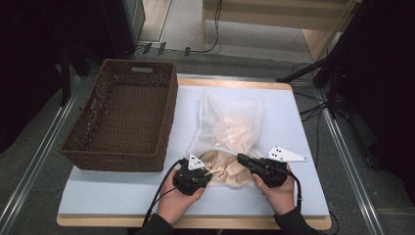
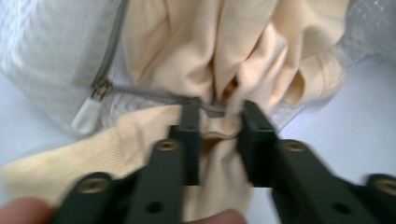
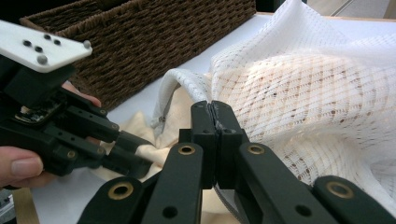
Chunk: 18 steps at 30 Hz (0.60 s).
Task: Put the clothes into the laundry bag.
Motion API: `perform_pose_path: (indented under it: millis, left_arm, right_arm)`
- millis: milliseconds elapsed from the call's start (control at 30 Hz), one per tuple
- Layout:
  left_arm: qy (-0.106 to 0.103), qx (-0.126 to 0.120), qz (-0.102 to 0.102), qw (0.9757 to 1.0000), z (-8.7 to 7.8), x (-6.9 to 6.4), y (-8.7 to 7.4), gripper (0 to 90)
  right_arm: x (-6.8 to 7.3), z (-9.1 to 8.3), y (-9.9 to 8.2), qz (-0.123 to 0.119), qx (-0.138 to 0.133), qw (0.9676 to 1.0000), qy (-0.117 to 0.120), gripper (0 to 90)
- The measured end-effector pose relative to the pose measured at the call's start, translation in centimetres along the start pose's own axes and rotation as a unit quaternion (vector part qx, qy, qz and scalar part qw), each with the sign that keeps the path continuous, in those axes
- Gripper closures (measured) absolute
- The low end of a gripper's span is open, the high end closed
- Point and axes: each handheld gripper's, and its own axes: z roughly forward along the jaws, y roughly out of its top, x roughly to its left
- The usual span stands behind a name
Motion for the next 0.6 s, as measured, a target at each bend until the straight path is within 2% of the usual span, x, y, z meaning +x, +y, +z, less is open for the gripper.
perform_pose_path:
  millis: [33, 67, 133, 200, 267, 333, 367, 400, 433, 500, 600]
  left_arm:
    - [0.000, 0.000, 0.000, 1.0000, 0.0, 0.0, 0.0, 80.6]
    - [-0.022, -0.019, 0.003, 0.9996, -0.1, -0.6, 1.0, 80.6]
    - [-0.033, -0.031, 0.015, 0.9989, 0.2, -1.3, 2.3, 81.2]
    - [-0.038, -0.049, 0.010, 0.9980, 0.7, -1.7, 3.3, 81.2]
    - [-0.031, -0.087, -0.003, 0.9957, 1.0, -1.6, 4.2, 81.3]
    - [-0.012, -0.126, -0.022, 0.9918, 1.2, -1.4, 4.7, 81.3]
    - [0.005, -0.135, -0.018, 0.9907, 1.6, -1.3, 4.9, 81.2]
    - [0.023, -0.134, -0.014, 0.9907, 2.2, -1.1, 4.9, 81.1]
    - [0.028, -0.120, -0.015, 0.9923, 3.1, -0.7, 4.8, 80.7]
    - [0.015, -0.101, -0.022, 0.9945, 4.7, -0.1, 4.1, 80.4]
    - [0.009, -0.094, -0.012, 0.9955, 4.7, -0.5, 3.8, 76.5]
  right_arm:
    - [0.0, 0.0, 0.0, 0.000, 0.000, 1.0000, 0.000, 90.0]
    - [0.0, 0.0, 0.0, 0.000, -0.001, 1.0000, 0.001, 89.9]
    - [0.2, 0.1, 0.2, 0.006, -0.003, 0.9999, 0.010, 90.0]
    - [0.6, 0.0, 0.4, 0.003, -0.005, 0.9999, 0.013, 90.0]
    - [0.9, -0.2, 0.7, -0.002, -0.011, 0.9998, 0.017, 90.0]
    - [1.0, -0.5, 1.0, -0.002, -0.016, 0.9997, 0.020, 90.0]
    - [1.0, -0.6, 1.0, -0.001, -0.018, 0.9996, 0.020, 90.0]
    - [0.9, -0.7, 1.1, -0.001, -0.020, 0.9996, 0.020, 90.0]
    - [0.8, -0.8, 1.0, 0.001, -0.020, 0.9996, 0.019, 90.0]
    - [0.5, -0.7, 0.8, 0.002, -0.016, 0.9998, 0.014, 90.0]
    - [0.0, -0.6, 0.4, 0.005, -0.011, 0.9999, 0.006, 90.0]
